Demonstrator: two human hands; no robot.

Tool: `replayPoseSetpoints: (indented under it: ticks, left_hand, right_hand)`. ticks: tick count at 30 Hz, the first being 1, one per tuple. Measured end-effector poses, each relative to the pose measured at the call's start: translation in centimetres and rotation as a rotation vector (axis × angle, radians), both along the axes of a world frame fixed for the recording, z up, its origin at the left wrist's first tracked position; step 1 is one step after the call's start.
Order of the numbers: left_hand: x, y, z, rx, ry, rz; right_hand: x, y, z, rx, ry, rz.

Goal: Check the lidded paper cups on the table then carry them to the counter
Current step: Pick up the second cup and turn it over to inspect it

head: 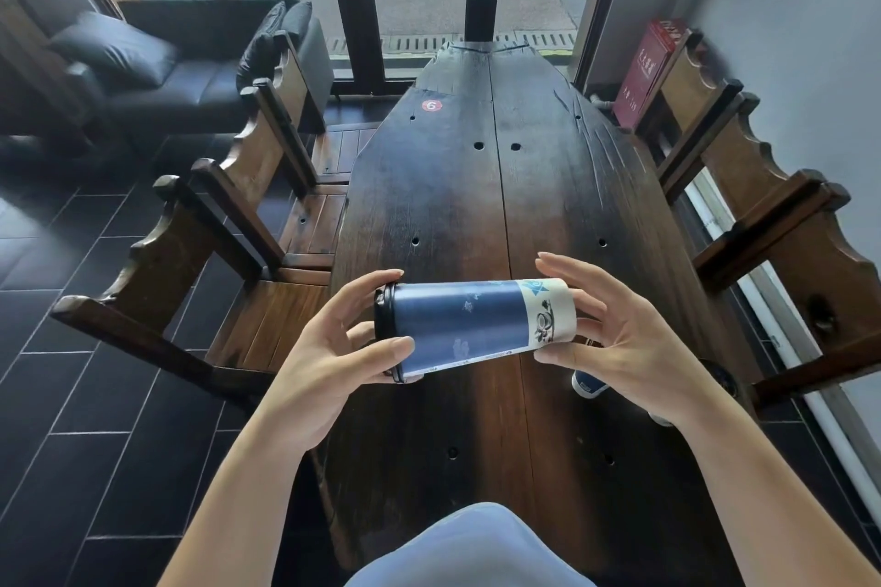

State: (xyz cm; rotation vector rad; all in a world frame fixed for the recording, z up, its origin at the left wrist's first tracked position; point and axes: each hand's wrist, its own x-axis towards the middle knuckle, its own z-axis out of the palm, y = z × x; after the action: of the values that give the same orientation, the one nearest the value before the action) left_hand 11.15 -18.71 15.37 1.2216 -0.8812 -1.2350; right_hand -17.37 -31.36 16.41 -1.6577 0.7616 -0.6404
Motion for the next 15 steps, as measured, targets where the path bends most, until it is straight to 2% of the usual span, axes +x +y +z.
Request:
replayPoseSetpoints:
  ticks: [9,15]
  left_hand:
    - [-0.12,0.05,0.52,0.095,-0.022,-0.008]
    - [0.0,0.07,0.15,-0.024,-0.042,-0.06]
  right_hand:
    - [-0.26,-0.11,0.13,0.011,-0.062,0.007]
    - [-0.38,-0.24,-0.13,0.02,-0.071,0.003]
